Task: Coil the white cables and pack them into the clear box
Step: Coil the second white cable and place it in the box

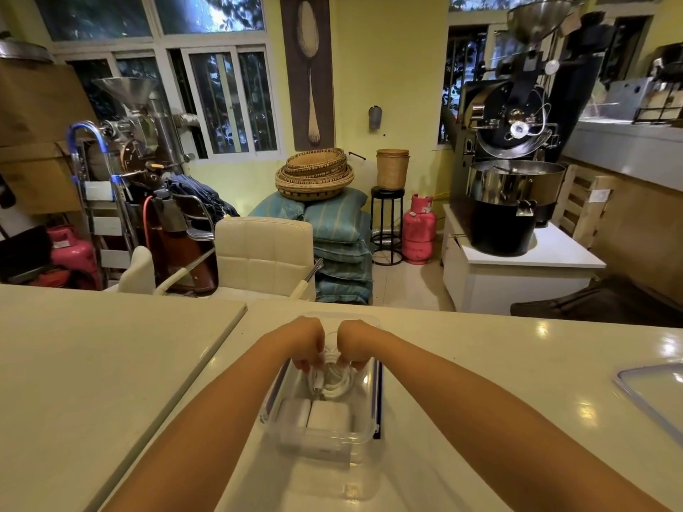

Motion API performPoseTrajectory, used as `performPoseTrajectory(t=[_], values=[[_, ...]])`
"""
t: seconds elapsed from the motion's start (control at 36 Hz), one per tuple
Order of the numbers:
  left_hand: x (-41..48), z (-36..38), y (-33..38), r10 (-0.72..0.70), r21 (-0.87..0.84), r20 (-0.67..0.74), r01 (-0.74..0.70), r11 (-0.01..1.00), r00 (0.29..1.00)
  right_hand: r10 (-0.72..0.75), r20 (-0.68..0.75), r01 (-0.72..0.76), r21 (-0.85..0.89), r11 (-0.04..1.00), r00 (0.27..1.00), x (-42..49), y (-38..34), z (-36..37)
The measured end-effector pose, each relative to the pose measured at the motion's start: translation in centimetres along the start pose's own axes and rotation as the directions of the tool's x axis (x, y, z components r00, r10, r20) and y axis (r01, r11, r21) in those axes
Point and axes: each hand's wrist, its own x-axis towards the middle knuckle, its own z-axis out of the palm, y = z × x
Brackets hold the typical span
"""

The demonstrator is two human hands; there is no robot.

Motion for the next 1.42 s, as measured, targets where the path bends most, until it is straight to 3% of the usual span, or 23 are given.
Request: performPoseTrajectory(t=[0.11, 0.22, 0.5, 1.0, 1.22, 1.42], values=[[0.2, -0.4, -0.2, 0.033, -0.016, -0.027, -0.033, 0.999, 0.999, 0.039, -0.035, -0.037, 0.053, 0.998, 0.999, 0.5, 0.2, 0.0], [-0.2, -0.8, -0.1, 0.062, -0.024, -0.023, -0.063, 0.998, 0.998, 0.000, -0.035, 0.006, 0.188, 0.982, 0.999, 0.8, 0.8, -0.2], [-0.5, -1.5, -0.3, 0.088, -0.047, 0.041, -0.086, 0.995, 0.995, -0.089, -0.004, 0.086, 0.304, 0.949, 0.996, 0.0, 0.8, -0.3], [-1.5, -1.7, 0.1, 0.103, -0.077, 0.083, -0.097, 0.992, 0.991, -0.112, 0.016, 0.097, 0.382, 0.919, 0.994, -1.0, 0.9, -0.5], [-1.9, -2.1, 0.1, 0.122, -0.155, 0.071, -0.110, 0.982, 0.990, -0.105, 0.024, 0.084, 0.437, 0.896, 0.994, -1.7, 1.2, -1.3], [-2.7, -2.6, -0.4, 0.148, -0.336, -0.025, -0.148, 0.930, 0.989, -0.111, -0.001, 0.098, 0.474, 0.875, 0.994, -2.9, 1.5, -2.2]])
